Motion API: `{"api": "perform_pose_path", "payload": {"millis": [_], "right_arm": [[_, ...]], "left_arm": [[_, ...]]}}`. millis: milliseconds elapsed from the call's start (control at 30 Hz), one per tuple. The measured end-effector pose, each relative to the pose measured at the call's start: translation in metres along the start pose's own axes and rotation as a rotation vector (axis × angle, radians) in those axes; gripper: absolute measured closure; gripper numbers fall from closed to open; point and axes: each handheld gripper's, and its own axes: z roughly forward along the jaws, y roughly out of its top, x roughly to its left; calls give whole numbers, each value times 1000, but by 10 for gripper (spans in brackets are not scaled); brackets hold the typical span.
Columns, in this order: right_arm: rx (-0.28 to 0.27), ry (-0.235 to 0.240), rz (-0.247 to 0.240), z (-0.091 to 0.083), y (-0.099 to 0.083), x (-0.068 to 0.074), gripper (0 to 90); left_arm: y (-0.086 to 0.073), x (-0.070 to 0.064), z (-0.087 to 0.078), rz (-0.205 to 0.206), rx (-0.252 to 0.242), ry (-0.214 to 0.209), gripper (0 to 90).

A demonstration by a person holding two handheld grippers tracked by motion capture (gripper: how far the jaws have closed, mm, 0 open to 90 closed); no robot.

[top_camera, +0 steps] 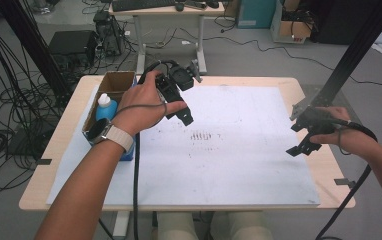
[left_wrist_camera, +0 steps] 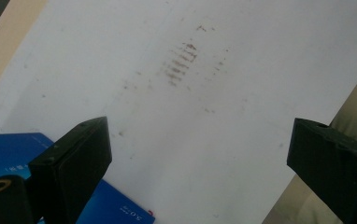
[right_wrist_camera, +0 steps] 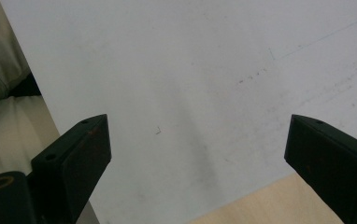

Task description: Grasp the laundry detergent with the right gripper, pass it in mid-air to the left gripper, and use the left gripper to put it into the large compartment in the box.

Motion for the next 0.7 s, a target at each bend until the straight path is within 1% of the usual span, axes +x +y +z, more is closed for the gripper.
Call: {"api": "perform_pose_path", "payload": {"millis": [300,367,467,500,567,700], "right_arm": [[1,4,7,1,0,0,70],[-1,4,-1,2,0,-1,70],[-2,6,1,2,0,-1,70],[-1,7,1,2,0,-2,70],[-3,8,1,2,1,-1,70],[-6,8,-4,2,2,-2,70]], "left_arm": [[0,1,1,-10,-5,-5,70],[0,2,1,-11,-6,-4,70],[-1,3,1,-16,-6,-3,70],[-1,3,0,-9,-5,-7,71],[-1,3,0,-17,-5,-3,71],[-2,4,-1,-19,-10,-1,71]]}}
